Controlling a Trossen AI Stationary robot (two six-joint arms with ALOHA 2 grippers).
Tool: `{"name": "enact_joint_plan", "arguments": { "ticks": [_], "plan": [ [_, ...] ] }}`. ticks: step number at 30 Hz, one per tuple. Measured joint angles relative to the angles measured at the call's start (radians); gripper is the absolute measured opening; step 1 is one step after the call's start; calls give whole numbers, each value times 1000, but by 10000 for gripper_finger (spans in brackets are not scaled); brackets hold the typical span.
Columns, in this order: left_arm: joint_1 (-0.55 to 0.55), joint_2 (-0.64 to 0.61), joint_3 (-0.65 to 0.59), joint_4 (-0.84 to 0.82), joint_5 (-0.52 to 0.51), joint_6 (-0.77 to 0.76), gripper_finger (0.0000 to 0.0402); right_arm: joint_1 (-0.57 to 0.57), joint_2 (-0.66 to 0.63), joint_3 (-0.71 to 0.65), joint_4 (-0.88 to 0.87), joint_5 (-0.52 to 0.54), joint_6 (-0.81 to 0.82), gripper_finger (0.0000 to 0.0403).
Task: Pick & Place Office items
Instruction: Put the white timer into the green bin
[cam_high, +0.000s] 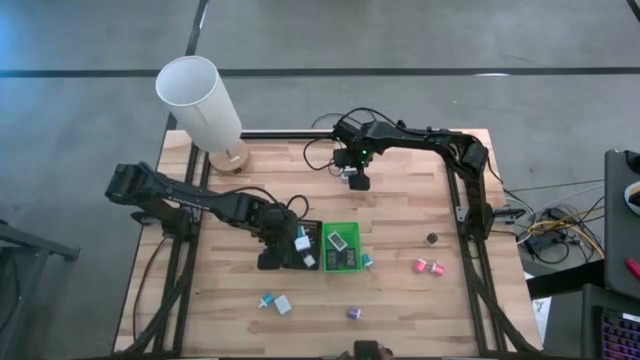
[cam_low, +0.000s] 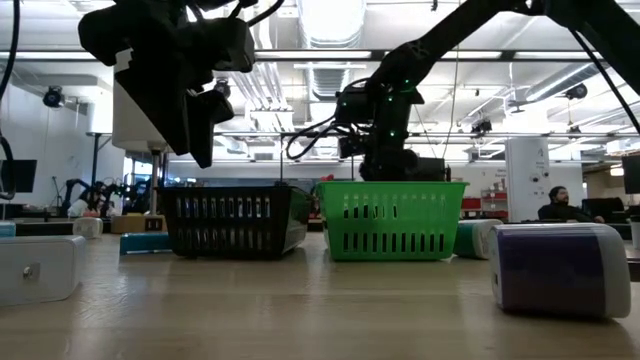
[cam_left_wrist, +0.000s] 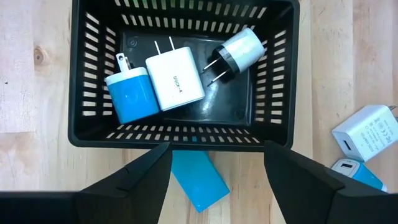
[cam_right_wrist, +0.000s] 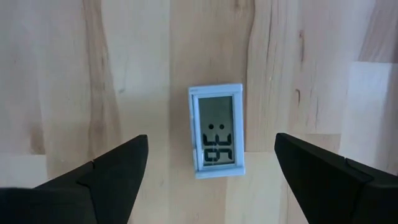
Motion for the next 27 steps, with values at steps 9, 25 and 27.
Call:
{"name": "enact_joint_plan", "arguments": {
  "ticks": [9,25,27],
  "plan": [
    [0,0,0,0,0,0,257,0,0,-1,2,-7,0,350],
    [0,0,0,-6,1,0,257,0,78,-4,4,36,13,350],
    [0,0,0,-10,2,0,257,1,87,-3,3,55,9,350]
  ]
}}
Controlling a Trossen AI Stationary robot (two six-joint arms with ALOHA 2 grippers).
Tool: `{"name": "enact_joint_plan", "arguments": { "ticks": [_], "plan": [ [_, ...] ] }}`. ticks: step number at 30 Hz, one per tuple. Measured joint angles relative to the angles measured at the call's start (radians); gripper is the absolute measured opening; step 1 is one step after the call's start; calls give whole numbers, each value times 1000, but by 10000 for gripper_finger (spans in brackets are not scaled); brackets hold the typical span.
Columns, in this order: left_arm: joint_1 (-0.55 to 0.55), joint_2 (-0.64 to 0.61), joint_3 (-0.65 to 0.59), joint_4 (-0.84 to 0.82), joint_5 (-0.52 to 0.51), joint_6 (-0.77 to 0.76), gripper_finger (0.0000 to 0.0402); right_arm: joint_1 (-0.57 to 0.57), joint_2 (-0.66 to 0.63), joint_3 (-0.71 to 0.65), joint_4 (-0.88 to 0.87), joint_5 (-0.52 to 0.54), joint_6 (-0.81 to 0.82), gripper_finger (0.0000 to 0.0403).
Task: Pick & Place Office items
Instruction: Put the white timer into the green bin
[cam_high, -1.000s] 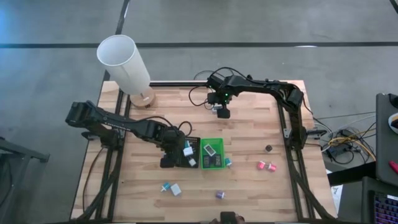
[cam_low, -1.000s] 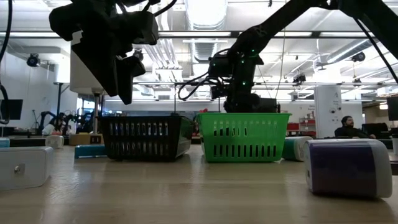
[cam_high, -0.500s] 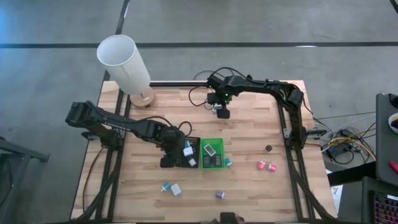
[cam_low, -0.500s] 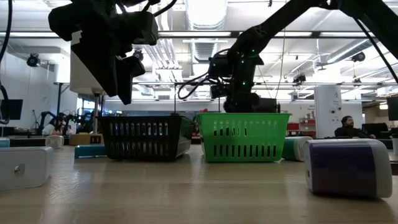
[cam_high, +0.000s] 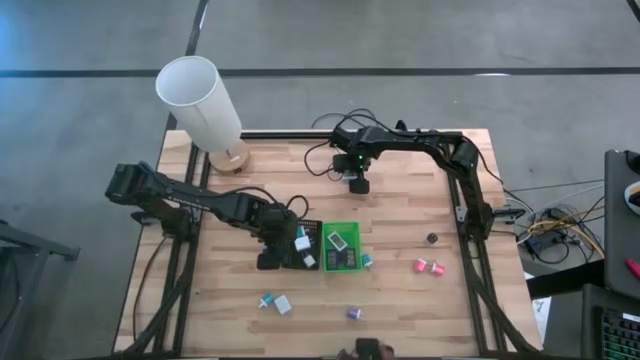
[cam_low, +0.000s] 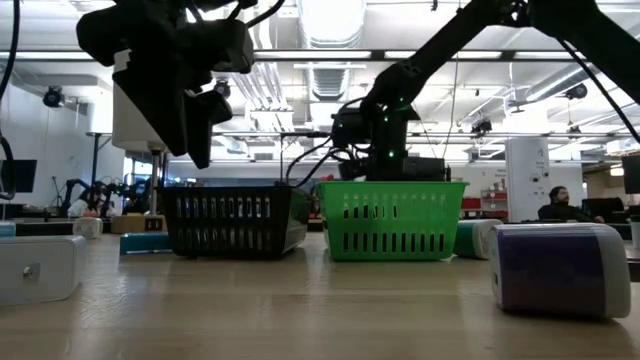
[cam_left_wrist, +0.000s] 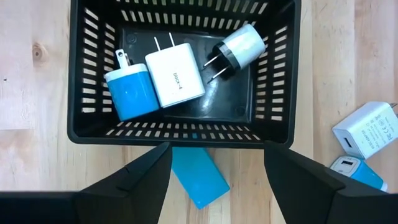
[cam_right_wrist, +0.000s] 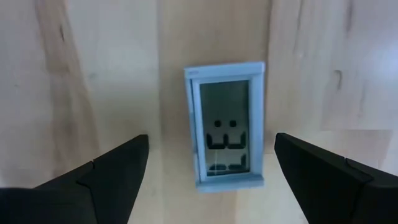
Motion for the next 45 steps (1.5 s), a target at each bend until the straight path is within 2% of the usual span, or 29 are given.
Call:
{"name": "enact_joint_plan", "arguments": {
  "ticks": [10,18,24,31,45],
  "plan": [
    [0,0,-4,-6,4,-1,257,-1,0,3,-4,19,14,346],
    [0,0,-26,-9,7,-19,257,-1,6,4,-7,10,21,310],
    [0,0,-29,-9,7,-21,257,-1,6,4,-12,4,35,251],
    [0,0,-29,-8,10,-23,257,-1,7,5,3,10,37,146],
    [1,0,-30,-13,9,-23,257,-3,-43,30,-36,62,33,144]
  ]
}}
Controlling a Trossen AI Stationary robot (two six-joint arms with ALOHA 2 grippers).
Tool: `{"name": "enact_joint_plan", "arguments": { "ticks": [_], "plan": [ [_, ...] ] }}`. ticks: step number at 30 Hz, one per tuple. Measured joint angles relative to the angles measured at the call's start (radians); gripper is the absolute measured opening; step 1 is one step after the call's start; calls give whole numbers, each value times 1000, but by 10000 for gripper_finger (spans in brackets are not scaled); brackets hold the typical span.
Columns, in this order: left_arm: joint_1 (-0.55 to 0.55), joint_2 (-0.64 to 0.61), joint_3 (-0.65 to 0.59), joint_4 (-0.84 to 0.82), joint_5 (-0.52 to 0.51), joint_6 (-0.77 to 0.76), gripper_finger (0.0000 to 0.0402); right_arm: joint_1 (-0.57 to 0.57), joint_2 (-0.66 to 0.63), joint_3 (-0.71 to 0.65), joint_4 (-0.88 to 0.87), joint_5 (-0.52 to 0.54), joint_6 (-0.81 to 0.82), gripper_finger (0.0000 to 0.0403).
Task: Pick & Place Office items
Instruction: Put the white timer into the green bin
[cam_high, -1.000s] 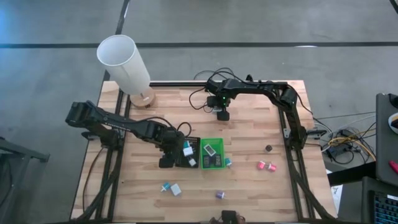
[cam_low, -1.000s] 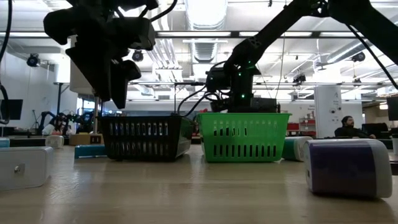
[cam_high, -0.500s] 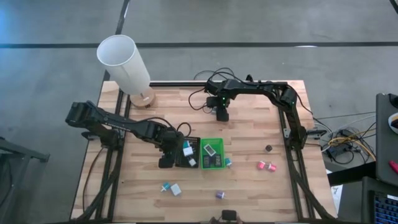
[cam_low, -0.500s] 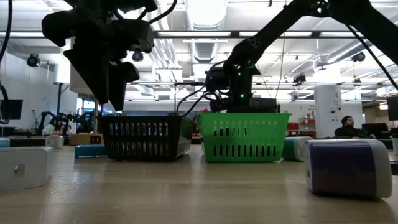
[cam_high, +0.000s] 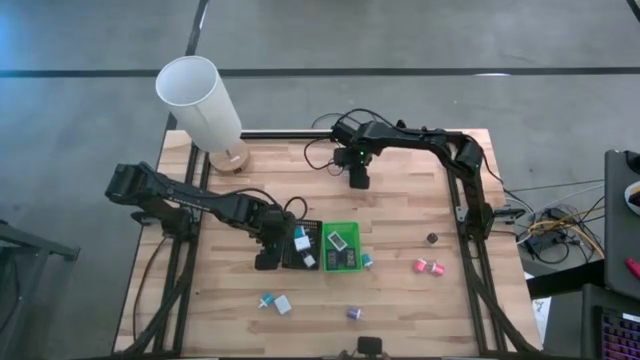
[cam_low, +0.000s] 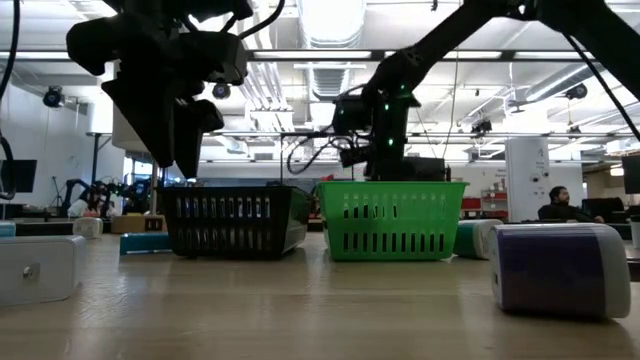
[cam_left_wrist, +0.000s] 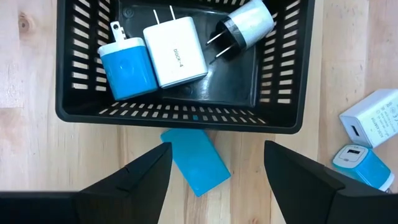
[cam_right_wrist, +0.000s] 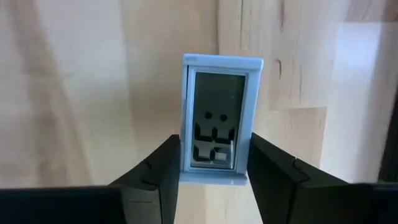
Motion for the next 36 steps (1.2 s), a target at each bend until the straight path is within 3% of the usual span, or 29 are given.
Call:
{"name": "enact_joint_plan", "arguments": {
  "ticks": [9,16,23,32,36],
  "plan": [
    [0,-2,0,0,-35,17,257,22,-161,-13,-49,-17,54,144],
    [0,-10,0,5,-88,51,257,110,-330,-43,-40,-51,168,144],
    [0,-13,0,12,-156,72,257,287,-489,-150,72,-58,328,144],
    [0,-23,2,26,-233,71,257,574,-633,-370,318,86,561,144],
    [0,-25,2,25,-234,54,257,675,-654,-448,436,99,645,144]
  ]
}}
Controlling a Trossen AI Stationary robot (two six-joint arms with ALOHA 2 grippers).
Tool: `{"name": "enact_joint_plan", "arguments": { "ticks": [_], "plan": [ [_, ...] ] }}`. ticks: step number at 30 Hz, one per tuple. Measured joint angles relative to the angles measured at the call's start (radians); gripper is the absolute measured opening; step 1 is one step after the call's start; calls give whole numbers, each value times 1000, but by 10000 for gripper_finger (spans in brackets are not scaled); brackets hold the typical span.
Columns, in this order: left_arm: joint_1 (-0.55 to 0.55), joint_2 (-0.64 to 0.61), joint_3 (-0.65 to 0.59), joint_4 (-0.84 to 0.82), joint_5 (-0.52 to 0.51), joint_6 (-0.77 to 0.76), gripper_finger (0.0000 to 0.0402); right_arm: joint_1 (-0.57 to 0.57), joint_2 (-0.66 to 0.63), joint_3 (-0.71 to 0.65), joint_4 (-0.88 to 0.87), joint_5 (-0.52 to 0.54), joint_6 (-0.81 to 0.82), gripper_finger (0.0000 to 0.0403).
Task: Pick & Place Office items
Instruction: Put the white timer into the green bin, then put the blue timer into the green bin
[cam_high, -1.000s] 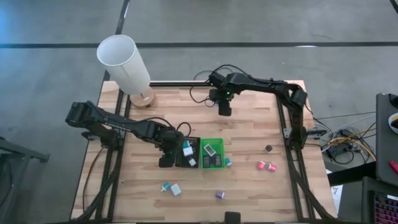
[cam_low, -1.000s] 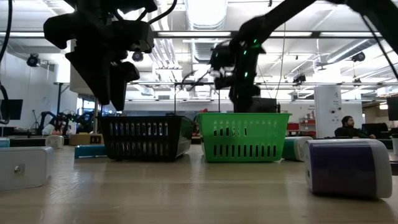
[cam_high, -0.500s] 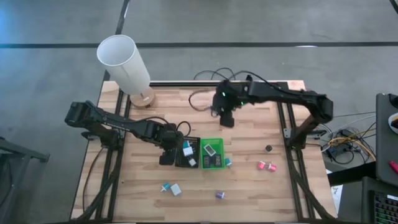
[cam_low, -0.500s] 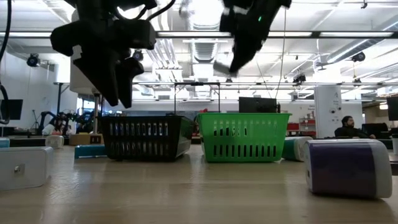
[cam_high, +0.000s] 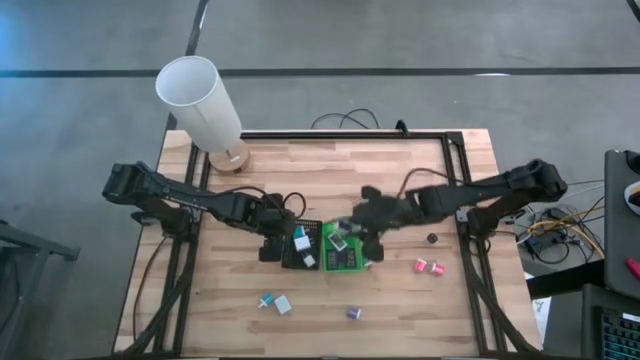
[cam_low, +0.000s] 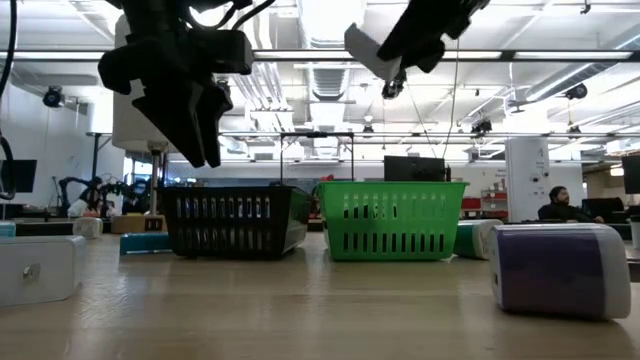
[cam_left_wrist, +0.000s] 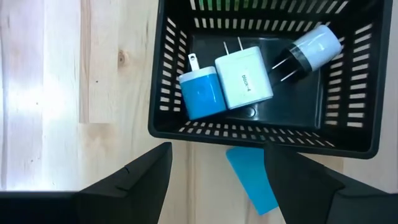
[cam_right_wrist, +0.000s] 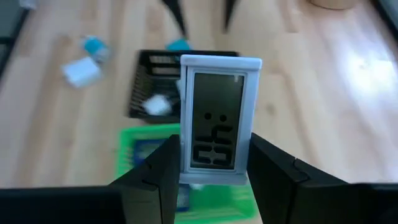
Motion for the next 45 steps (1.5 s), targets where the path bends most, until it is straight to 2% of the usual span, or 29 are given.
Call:
{"name": "enact_joint_plan", "arguments": {
  "ticks": [4,10,18,27,33,39,45],
  "plan": [
    [0,-1,0,1,0,-13,257,62,14,-45,51,1,76,144],
    [0,-1,0,3,1,-43,257,81,81,-62,54,-5,124,144],
    [0,-1,0,3,5,-114,257,79,206,5,34,-34,104,144],
    [0,-1,-2,3,8,-177,257,76,357,167,-197,-31,95,144],
    [0,-1,-3,2,17,-238,257,76,410,212,-272,-27,94,145],
    [-1,-1,-3,-5,43,-231,257,76,406,194,-270,-32,98,197],
    [-1,-1,-4,-5,43,-178,257,79,396,197,-261,-37,81,221]
  ]
}}
